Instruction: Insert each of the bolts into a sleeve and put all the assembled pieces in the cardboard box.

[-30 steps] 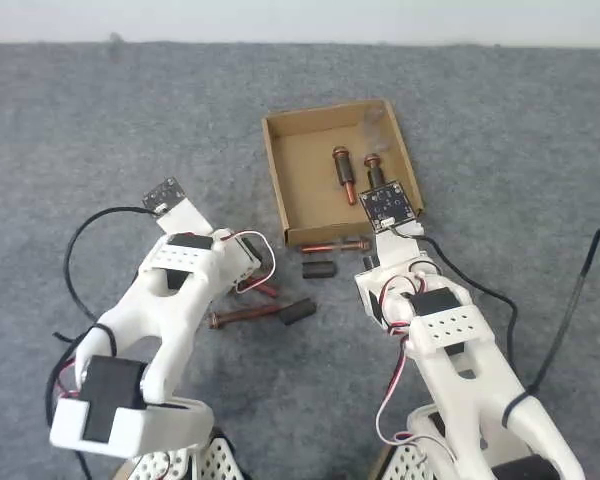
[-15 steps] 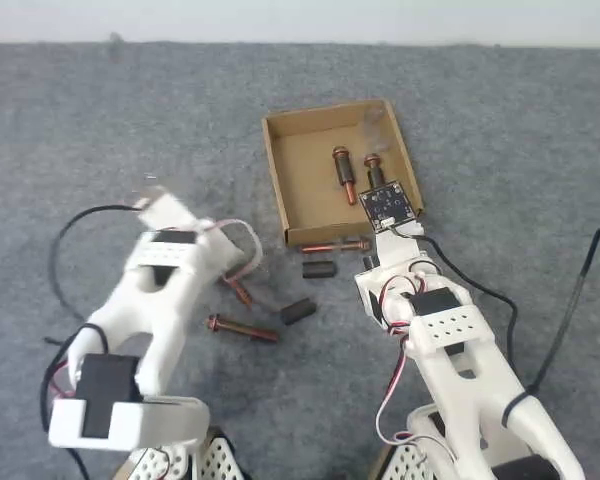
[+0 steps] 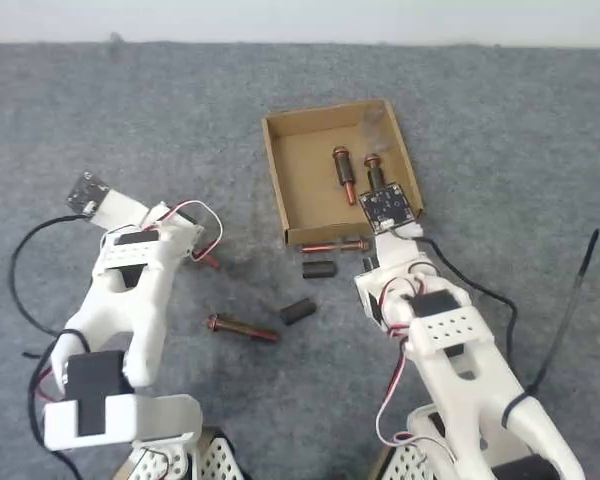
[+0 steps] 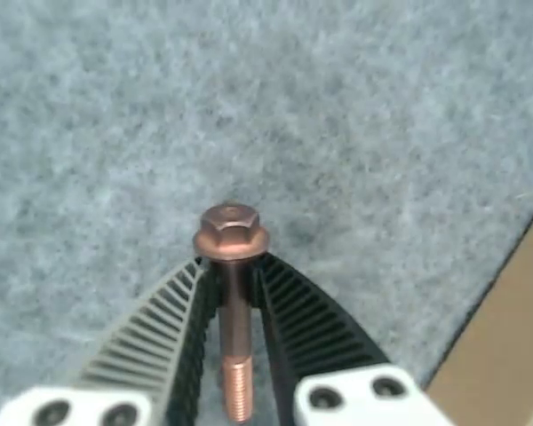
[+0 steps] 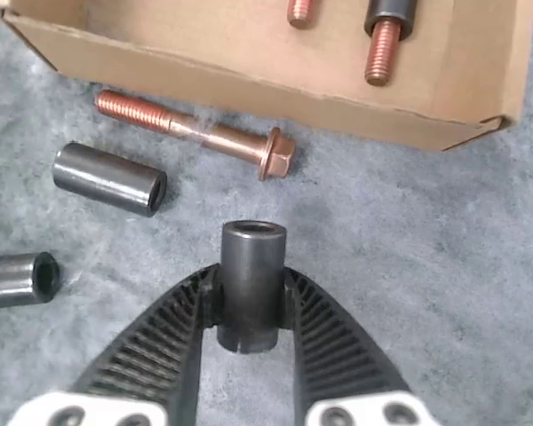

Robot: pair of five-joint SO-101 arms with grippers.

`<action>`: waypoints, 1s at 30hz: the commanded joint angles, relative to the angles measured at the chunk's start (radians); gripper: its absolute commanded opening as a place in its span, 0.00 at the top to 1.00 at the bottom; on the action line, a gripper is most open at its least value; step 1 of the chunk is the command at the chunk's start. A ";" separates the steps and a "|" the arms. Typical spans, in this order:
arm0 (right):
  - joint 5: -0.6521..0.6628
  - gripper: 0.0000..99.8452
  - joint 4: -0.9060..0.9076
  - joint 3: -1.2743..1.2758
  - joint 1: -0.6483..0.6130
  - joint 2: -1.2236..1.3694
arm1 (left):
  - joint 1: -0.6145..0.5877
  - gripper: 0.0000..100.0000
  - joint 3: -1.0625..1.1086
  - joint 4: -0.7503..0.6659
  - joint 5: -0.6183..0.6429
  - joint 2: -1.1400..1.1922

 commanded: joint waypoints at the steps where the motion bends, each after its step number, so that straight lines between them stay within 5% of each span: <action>1: -0.006 0.99 -0.179 0.048 -0.064 -0.048 | -0.008 0.99 -0.030 -0.026 0.009 -0.015; 9: -0.011 0.99 -0.590 0.126 -0.070 -0.048 | -0.006 0.99 -0.030 -0.026 -0.032 -0.015; 23: -0.014 0.99 -0.800 0.117 -0.071 0.038 | -0.006 0.99 -0.030 -0.026 -0.032 -0.015; 30: -0.014 0.99 -1.250 0.112 -0.067 0.329 | -0.006 0.99 -0.028 -0.025 -0.032 -0.015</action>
